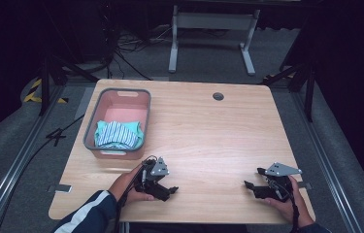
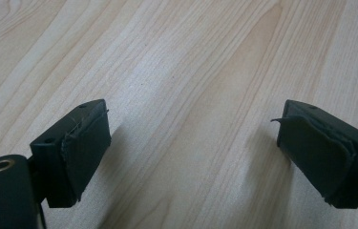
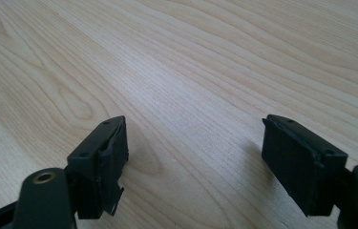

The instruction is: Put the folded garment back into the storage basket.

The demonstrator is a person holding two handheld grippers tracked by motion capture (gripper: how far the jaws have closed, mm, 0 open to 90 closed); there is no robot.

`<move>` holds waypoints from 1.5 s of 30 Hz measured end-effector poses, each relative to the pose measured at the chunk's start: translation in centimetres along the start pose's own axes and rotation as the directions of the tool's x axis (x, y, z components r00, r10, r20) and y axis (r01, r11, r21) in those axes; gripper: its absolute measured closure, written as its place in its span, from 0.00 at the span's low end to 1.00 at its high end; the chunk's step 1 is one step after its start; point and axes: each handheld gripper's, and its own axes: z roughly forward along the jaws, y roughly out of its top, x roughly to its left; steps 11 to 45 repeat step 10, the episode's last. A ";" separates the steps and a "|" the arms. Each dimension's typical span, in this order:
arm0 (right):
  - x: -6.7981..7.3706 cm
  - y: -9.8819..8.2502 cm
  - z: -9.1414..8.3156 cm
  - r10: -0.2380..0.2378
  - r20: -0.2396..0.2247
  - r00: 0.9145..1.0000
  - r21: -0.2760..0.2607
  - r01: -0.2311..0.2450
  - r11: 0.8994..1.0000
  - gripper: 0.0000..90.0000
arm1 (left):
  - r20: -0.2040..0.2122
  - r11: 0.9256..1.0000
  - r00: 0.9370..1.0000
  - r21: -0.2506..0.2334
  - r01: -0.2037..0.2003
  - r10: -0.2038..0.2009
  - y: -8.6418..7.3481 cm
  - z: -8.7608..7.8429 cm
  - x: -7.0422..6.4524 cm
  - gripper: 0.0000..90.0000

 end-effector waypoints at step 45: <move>0.0 0.0 0.0 -0.001 -0.004 1.000 0.000 0.001 1.000 0.27 | -0.004 1.000 1.000 0.004 0.004 -0.004 0.0 0.0 -0.1 0.12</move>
